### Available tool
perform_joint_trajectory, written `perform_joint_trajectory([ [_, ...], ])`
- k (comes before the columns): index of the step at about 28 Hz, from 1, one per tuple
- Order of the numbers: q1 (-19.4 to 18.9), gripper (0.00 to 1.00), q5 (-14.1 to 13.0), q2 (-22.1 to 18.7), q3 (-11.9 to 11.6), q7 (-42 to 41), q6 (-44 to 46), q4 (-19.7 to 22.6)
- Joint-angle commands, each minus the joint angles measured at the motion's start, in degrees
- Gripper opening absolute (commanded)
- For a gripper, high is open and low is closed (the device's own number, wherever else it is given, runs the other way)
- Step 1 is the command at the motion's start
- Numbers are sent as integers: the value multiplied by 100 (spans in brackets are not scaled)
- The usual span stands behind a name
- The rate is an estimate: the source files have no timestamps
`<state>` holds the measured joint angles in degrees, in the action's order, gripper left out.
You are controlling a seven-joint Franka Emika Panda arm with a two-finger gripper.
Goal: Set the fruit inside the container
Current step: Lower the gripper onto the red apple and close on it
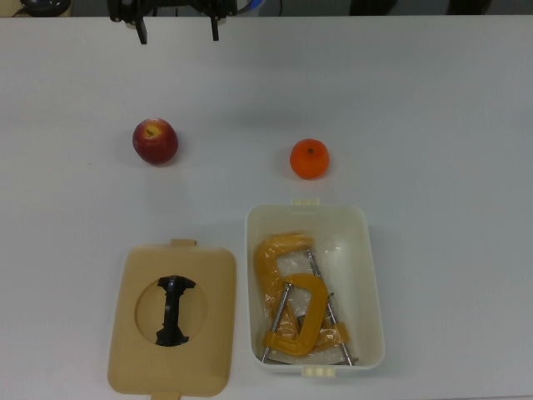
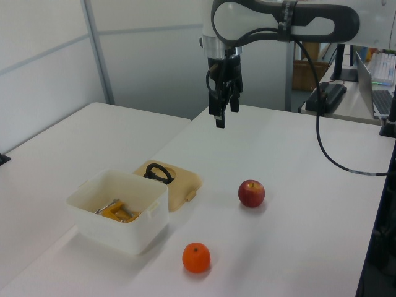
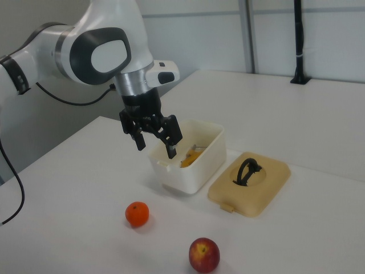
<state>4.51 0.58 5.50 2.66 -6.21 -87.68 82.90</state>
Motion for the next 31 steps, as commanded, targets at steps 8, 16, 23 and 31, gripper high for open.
perform_joint_trajectory([
  [8, -21, 100, -23, -154, -20, 67, -425, 525],
  [16, -47, 100, 38, -356, -2, 559, -1576, 1588],
  [23, -65, 100, 451, -339, 15, 638, -2569, 2572],
  [31, 49, 100, 909, -102, -29, 849, -3440, 3180],
])
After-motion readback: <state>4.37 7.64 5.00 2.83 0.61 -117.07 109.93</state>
